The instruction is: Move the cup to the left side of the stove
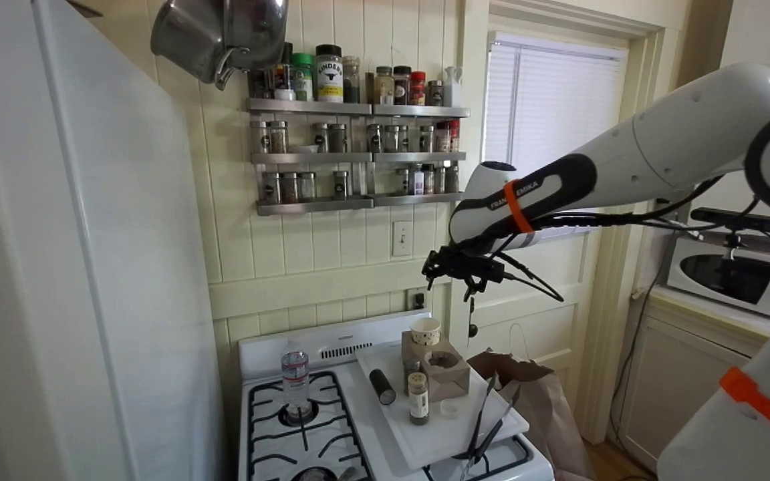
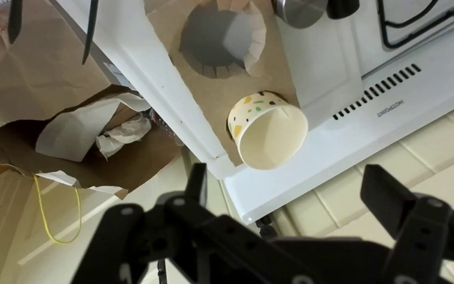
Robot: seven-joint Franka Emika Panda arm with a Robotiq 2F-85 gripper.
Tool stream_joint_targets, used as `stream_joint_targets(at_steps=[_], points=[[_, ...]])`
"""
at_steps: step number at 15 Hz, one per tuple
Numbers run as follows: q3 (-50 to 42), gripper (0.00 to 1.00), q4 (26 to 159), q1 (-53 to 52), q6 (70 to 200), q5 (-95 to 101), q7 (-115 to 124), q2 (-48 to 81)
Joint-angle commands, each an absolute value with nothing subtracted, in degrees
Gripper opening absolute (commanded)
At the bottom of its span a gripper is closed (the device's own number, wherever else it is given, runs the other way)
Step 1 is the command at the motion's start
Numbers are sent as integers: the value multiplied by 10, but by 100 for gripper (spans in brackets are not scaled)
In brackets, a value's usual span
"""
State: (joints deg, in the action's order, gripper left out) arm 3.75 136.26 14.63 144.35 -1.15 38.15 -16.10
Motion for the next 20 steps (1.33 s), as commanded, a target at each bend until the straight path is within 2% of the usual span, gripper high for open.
stream_joint_targets(at_steps=[1,4,8,12,18,19,20], points=[[21,100,1353,130,1444,-1,391,-147],[17,100,1352,127,1444,-2,388,-147],[5,100,1308,132,1435,-7,410,-66],[-34,100,1233,106,1360,-90,311,27],[-60,100,1131,98,1291,-110,301,116],[-63,97,1118,97,1283,-105,312,125],[-67,89,1107,94,1274,-98,319,134]])
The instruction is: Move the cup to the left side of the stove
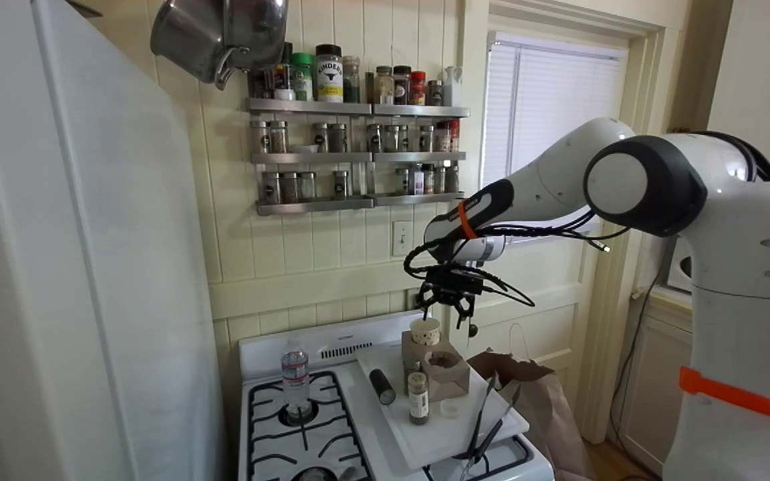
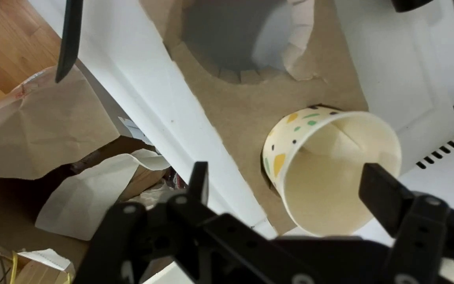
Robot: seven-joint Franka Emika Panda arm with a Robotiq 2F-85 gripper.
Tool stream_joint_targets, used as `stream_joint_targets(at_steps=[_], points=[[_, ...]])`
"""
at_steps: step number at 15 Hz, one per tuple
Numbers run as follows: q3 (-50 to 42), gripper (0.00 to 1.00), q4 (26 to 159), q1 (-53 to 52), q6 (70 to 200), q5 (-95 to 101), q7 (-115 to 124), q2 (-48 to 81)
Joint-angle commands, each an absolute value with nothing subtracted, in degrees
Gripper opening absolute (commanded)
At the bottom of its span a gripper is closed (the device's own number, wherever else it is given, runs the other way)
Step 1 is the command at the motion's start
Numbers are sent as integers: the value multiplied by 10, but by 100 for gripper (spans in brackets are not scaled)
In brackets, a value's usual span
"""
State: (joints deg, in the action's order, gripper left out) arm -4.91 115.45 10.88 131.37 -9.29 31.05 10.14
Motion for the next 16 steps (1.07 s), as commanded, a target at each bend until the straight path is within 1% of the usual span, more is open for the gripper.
stream_joint_targets(at_steps=[1,2,5,7,10,11,12,16], points=[[-71,73,1098,92,1267,-93,329,143],[-74,71,1090,91,1261,-94,330,151],[-81,45,1072,86,1250,-96,339,171],[-84,31,1066,85,1250,-97,342,177],[-88,6,1070,81,1258,-94,348,169],[-88,1,1071,80,1259,-94,347,165],[-89,0,1073,79,1259,-94,347,161],[-92,1,1070,76,1258,-93,353,156]])
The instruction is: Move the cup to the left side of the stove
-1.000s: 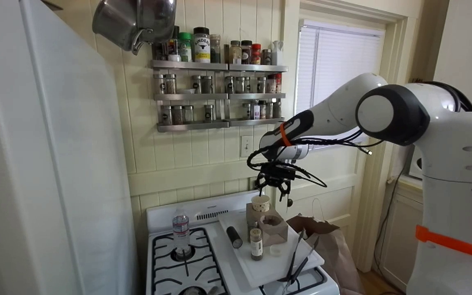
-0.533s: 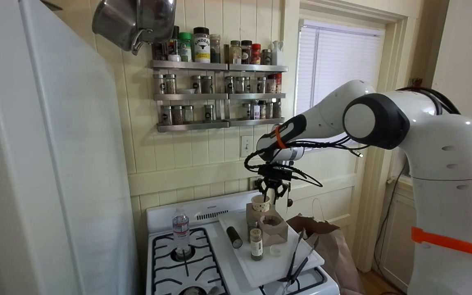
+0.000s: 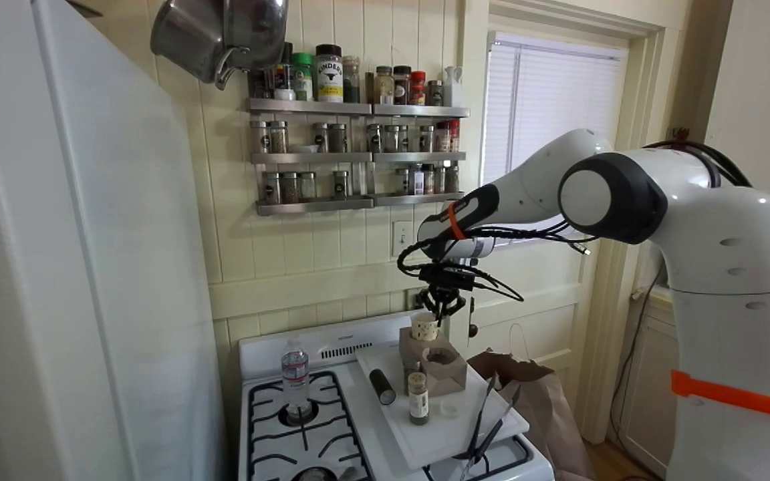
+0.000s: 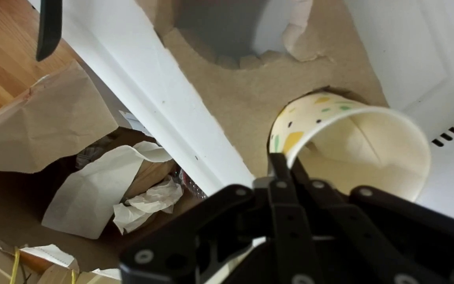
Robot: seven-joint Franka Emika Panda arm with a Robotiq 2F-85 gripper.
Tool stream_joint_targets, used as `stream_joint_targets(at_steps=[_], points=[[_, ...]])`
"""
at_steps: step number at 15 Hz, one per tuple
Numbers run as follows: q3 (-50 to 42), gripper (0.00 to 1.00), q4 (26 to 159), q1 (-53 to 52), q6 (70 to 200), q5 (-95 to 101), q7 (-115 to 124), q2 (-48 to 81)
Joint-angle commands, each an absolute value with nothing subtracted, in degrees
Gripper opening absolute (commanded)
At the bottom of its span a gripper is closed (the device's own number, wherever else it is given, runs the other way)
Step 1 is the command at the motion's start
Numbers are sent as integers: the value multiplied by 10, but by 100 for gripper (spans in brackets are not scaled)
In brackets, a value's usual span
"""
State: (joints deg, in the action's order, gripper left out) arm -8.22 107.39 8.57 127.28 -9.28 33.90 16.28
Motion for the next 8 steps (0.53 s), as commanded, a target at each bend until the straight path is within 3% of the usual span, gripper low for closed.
stream_joint_targets(at_steps=[1,8], points=[[-92,1,1072,75,1258,-93,356,152],[-94,1,1114,59,1300,-54,368,83]])
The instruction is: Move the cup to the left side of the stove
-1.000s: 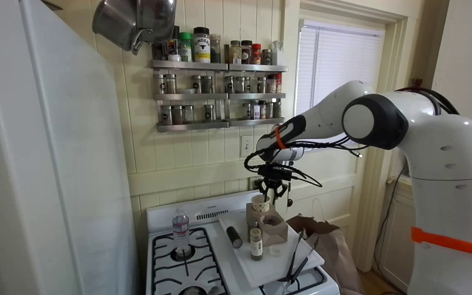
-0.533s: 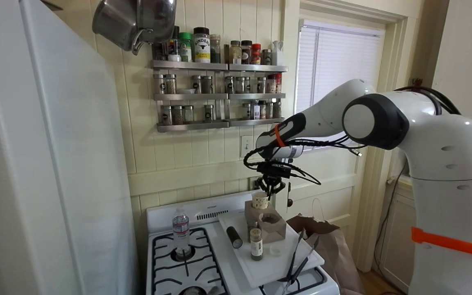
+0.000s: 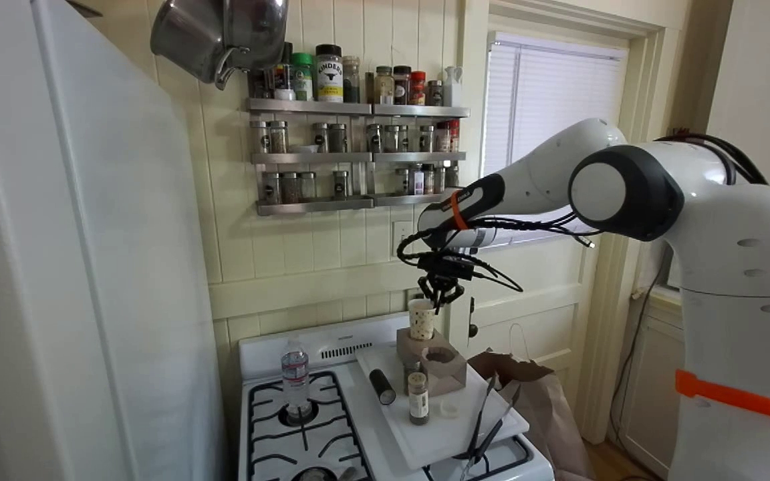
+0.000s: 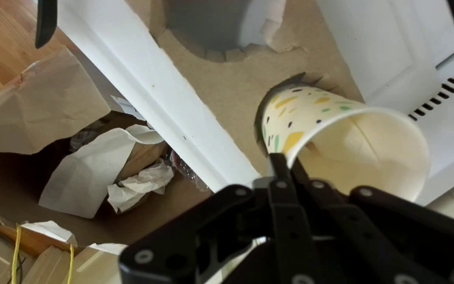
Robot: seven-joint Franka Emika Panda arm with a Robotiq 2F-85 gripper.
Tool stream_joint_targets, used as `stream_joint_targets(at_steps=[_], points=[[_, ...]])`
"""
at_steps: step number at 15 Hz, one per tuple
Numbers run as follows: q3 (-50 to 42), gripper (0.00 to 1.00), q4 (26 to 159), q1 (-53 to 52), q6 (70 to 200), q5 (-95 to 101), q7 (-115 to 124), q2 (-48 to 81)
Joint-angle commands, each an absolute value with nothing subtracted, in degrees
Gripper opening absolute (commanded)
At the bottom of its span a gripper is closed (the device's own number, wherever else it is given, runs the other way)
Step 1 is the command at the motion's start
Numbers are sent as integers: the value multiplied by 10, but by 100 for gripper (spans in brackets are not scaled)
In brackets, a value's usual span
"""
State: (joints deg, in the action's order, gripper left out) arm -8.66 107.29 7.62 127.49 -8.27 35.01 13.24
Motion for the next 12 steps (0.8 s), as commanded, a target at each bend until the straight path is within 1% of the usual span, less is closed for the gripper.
stream_joint_targets(at_steps=[1,5,12], points=[[-94,1,1121,56,1310,-42,371,71],[-80,1,1168,51,1326,-23,356,7],[-9,1,1285,10,1267,-83,217,-126]])
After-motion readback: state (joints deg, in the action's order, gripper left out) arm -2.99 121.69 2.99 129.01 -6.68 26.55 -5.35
